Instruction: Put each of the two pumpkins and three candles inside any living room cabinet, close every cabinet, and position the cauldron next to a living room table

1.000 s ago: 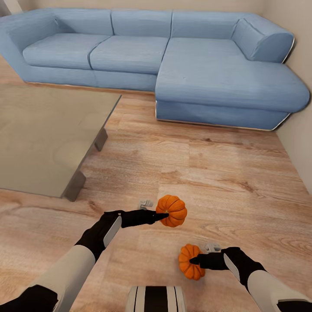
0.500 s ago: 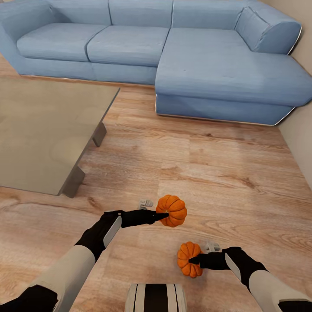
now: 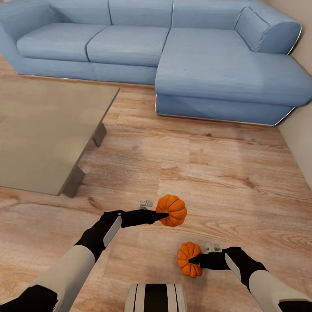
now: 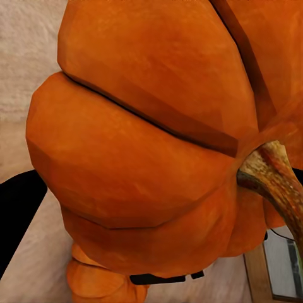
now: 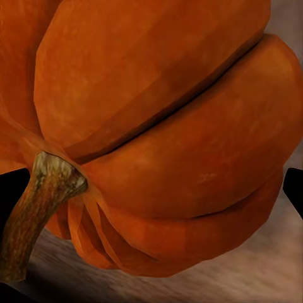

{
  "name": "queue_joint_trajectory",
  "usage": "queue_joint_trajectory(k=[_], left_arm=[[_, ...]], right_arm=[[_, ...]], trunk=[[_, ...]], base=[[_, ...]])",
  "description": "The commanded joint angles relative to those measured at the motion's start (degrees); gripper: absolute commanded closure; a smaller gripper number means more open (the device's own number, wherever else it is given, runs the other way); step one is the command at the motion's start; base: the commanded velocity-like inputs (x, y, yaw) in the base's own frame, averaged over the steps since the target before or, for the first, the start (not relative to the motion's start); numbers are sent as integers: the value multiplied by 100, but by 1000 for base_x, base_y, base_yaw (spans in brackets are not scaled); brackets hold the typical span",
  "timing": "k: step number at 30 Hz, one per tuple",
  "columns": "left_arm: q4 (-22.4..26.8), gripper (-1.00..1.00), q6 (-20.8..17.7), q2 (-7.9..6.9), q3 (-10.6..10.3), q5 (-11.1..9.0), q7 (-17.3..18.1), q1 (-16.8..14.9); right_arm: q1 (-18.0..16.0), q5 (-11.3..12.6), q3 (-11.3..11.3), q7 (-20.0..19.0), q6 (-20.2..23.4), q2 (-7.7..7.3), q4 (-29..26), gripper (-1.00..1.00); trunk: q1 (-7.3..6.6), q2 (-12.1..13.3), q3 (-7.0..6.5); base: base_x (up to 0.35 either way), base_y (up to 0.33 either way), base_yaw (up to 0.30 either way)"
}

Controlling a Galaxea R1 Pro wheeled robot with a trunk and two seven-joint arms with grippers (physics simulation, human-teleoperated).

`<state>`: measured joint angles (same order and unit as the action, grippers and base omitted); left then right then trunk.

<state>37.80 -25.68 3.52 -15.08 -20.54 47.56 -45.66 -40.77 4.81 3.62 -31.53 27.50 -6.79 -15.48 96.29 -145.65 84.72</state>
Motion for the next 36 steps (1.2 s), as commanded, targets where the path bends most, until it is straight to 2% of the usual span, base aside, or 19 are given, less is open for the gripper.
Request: queue_joint_trajectory(k=[1,8,30,36], left_arm=[[-1,100,-42,-1,-12,-45,-13,-4],[-1,100,-49,-1,-9,-47,-10,-4],[-45,100,-52,-1,-3,-21,-61,-4],[-188,100,-47,-58,-3,-21,-70,-4]], right_arm=[[7,-24,8,292,1,46,-17,100],[7,-24,-1,288,1,46,-17,100],[7,-5,-16,287,1,46,-17,100],[7,2,-24,287,1,20,-17,100]], trunk=[[2,0,5],[2,0,5],[-54,29,-483],[-70,37,-616]], base=[[0,0,0],[0,0,0],[0,0,0],[0,0,0]])
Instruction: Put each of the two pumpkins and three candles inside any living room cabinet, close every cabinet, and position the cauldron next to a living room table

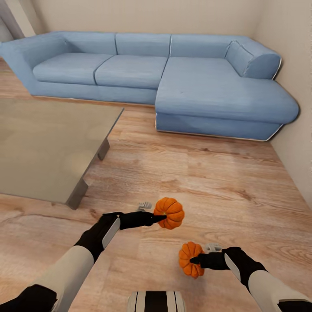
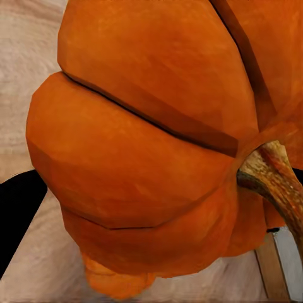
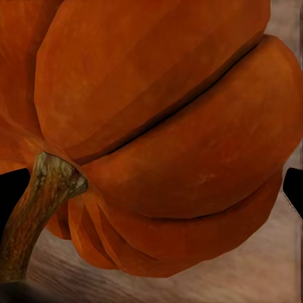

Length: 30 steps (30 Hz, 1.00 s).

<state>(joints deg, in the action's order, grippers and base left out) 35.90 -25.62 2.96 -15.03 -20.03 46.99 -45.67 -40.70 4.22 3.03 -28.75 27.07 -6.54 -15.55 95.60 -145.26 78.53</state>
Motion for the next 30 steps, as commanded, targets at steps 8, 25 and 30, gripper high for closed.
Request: queue_joint_trajectory(k=[8,25,30], left_arm=[[-290,100,-25,-40,-10,-22,-210,-3],[-617,100,-15,-199,8,-19,-253,-3],[-845,100,-8,-210,9,-19,-664,-3]], right_arm=[[0,42,53,18,44,-5,-9,100],[0,44,31,19,35,-22,-26,100],[0,48,25,19,37,-26,-27,100]], trunk=[[-22,9,-174],[-65,32,-657],[-78,39,-799]], base=[[0,0,0],[0,0,0],[0,0,0]])
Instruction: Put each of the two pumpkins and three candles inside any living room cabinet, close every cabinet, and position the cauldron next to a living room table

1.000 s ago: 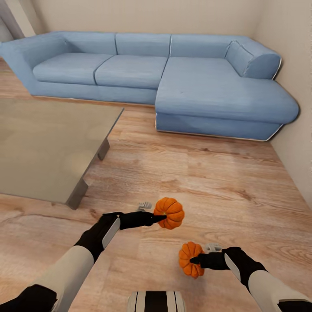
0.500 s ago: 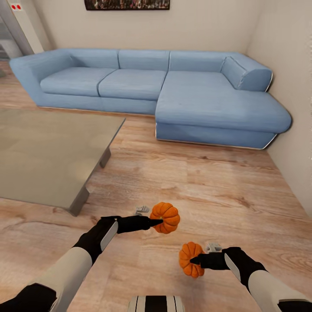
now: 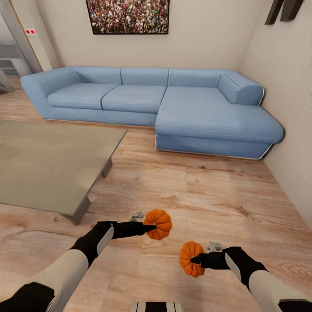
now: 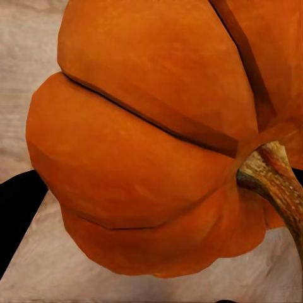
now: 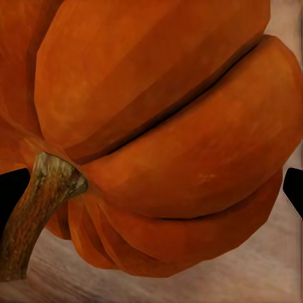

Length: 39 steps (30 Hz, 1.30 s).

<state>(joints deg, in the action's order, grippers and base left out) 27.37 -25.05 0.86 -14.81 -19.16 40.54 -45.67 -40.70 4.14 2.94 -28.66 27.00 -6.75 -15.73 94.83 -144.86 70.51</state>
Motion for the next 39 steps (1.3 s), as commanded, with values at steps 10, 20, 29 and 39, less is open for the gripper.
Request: queue_joint_trajectory(k=[10,20,29,39], left_arm=[[-422,100,439,-6,-23,-115,-443,-3],[-567,100,545,0,-30,-116,-450,-3],[-620,100,547,1,-31,-114,-451,-3],[-731,100,554,2,-31,-114,-459,-3]], right_arm=[[0,60,30,15,50,-18,-9,100],[0,59,24,18,50,-19,-16,100],[0,60,26,18,50,-19,-18,100],[0,53,24,18,50,-17,-18,100]], trunk=[[-27,12,-221],[-29,13,-279],[-29,13,-354],[-29,13,-417]], base=[[0,0,0],[-18,0,18],[-266,0,69],[-304,0,64]])
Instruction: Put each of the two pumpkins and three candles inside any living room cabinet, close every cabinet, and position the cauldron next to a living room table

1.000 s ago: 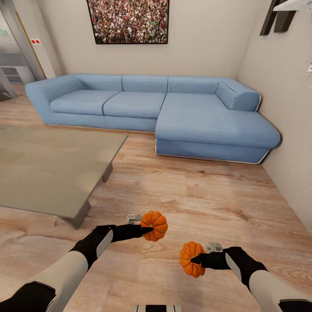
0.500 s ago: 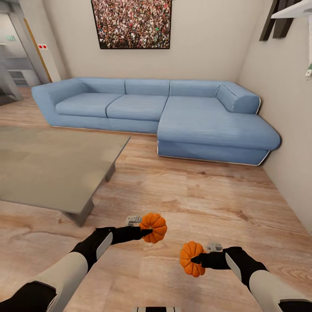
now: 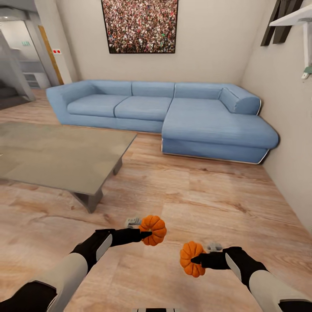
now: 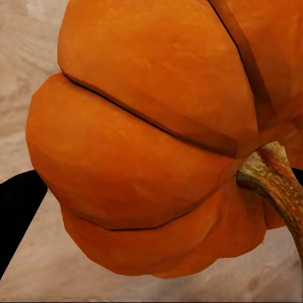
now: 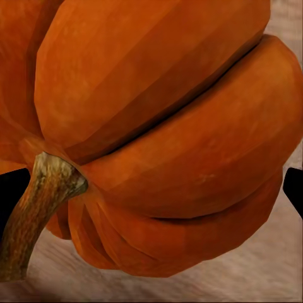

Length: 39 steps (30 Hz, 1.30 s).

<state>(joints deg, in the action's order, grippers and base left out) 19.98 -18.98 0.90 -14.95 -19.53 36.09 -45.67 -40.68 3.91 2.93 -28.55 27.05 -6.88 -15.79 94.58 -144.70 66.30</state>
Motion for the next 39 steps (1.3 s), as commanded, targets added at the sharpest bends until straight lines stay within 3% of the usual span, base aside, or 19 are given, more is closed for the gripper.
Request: queue_joint_trajectory(k=[1,13,19,22,24,26,29,32,36,39], left_arm=[[8,100,-53,-3,-17,-77,-14,-3],[-51,100,88,-31,-8,-77,-26,-3],[-511,100,199,-98,0,-79,-39,-3],[-689,100,208,-181,1,-87,-48,-3],[-736,100,210,-319,6,-108,-55,-3],[-778,100,210,-409,97,-133,-60,-3],[-933,100,222,-451,433,-143,-109,-3],[-1061,100,445,-461,703,-140,-424,-3],[-1269,100,657,-460,770,-146,-787,-3],[-1314,100,692,-460,780,-147,-853,-3]], right_arm=[[-1,76,25,6,46,-3,-11,100],[-1,75,35,7,45,3,-11,100],[-1,69,49,18,46,3,-11,100],[-1,67,56,24,47,3,-11,100],[-1,63,62,32,46,3,-11,100],[-1,59,71,39,46,8,-11,100],[-1,58,77,48,46,11,-11,100],[-1,52,84,53,51,11,-11,100],[-1,45,85,59,59,11,-11,100],[-1,43,85,60,62,11,-11,100]], trunk=[[-5,-2,1],[-5,-2,-67],[-20,6,-239],[-28,10,-322],[-33,12,-376],[-38,15,-429],[-46,19,-503],[-54,23,-570],[-64,28,-648],[-72,32,-696]], base=[[-304,0,78],[-196,0,187],[-6,0,207],[0,0,227],[0,0,239],[0,0,249],[0,0,269],[0,0,288],[0,0,283],[0,0,236]])
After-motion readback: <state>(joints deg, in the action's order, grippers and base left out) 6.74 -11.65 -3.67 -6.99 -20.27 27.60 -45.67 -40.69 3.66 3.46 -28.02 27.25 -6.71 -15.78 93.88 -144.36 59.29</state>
